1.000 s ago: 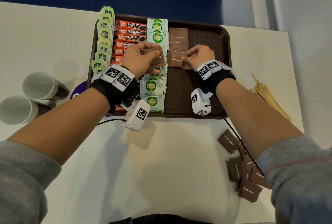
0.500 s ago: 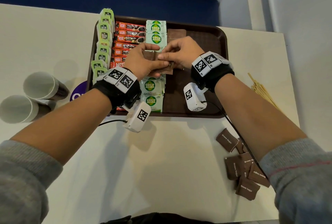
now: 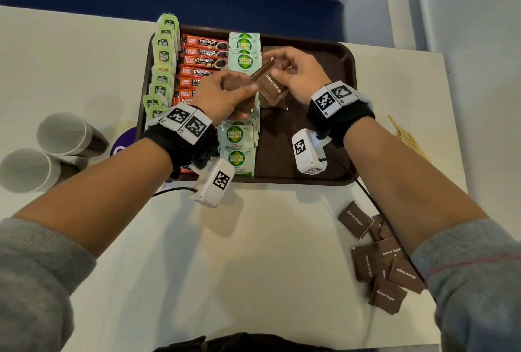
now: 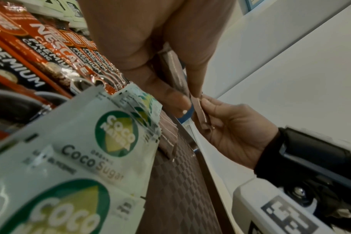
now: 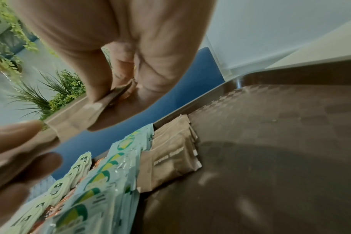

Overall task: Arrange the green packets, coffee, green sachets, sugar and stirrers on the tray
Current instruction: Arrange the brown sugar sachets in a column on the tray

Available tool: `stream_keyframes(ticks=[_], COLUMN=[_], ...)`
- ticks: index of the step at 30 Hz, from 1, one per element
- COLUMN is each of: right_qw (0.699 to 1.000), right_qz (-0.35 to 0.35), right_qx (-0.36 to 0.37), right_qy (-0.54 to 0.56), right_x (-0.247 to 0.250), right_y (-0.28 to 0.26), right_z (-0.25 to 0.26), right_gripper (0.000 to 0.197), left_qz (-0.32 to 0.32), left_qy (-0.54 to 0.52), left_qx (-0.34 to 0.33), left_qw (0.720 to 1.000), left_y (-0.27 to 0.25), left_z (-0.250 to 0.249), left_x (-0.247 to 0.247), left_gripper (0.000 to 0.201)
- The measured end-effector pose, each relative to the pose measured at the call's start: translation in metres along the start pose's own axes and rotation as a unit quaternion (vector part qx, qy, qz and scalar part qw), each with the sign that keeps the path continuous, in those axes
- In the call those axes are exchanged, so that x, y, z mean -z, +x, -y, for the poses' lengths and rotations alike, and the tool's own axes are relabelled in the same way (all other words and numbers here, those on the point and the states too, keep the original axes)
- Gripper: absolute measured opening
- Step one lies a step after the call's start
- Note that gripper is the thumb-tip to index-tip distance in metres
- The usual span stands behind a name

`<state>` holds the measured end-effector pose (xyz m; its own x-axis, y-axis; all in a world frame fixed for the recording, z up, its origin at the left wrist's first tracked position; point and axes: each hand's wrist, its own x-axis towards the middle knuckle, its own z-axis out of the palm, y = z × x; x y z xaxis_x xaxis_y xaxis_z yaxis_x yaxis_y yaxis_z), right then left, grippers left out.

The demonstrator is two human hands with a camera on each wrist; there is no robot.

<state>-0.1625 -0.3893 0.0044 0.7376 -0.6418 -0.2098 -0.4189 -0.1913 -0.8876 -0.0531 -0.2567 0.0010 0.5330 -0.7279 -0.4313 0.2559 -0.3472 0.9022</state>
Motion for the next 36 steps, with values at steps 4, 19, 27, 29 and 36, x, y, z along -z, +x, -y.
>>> stream_keyframes(ticks=[4, 19, 27, 29, 36], right_qw=[0.998, 0.996, 0.992, 0.990, 0.982], right_qz=[-0.001, 0.067, -0.010, -0.027, -0.039], right_qx=[-0.013, -0.028, -0.094, -0.122, -0.169], right_qy=[0.059, -0.048, -0.079, -0.069, -0.076], right_x=[-0.007, 0.011, 0.027, 0.028, 0.009], right_y=[0.001, -0.004, -0.007, -0.009, -0.009], right_z=[0.008, -0.005, -0.030, -0.038, -0.054], right_gripper=[0.019, 0.020, 0.017, 0.019, 0.019], left_qz=[0.007, -0.012, -0.033, -0.040, -0.044], left_qy=[0.024, 0.071, 0.038, 0.032, 0.022], left_qx=[0.011, -0.017, -0.010, -0.007, 0.001], left_qw=[1.000, 0.997, 0.999, 0.999, 0.999], left_y=[-0.001, 0.004, 0.006, 0.007, 0.009], left_z=[0.000, -0.001, -0.001, -0.001, 0.000], left_x=[-0.005, 0.000, 0.006, 0.006, 0.005], left_gripper=[0.014, 0.003, 0.008, 0.006, 0.009])
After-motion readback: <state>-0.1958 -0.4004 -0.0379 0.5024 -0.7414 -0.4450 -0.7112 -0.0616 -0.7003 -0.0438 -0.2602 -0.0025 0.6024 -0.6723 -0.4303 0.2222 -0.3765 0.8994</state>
